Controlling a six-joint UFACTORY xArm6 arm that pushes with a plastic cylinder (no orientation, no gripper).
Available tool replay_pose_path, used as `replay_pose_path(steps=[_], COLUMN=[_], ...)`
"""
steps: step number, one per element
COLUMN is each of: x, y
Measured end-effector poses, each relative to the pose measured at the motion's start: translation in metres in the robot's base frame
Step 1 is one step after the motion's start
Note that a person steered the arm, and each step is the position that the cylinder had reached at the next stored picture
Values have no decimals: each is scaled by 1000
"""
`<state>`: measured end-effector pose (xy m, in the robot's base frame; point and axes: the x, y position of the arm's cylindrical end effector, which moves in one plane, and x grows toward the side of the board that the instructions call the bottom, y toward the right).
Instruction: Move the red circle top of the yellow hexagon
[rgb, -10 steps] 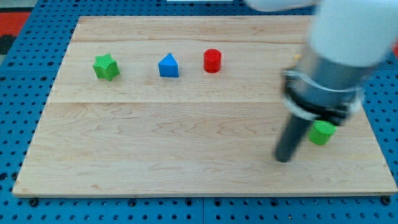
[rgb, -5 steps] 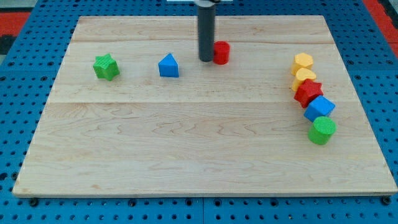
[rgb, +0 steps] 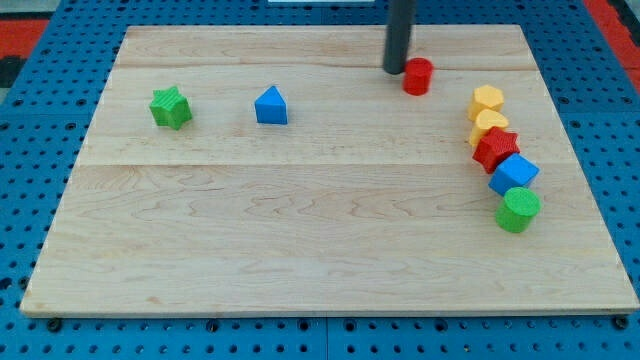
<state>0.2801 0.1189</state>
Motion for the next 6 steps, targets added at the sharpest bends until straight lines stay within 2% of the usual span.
replay_pose_path(steps=[1,4,6], x=[0,5,7], y=[27,15,-37])
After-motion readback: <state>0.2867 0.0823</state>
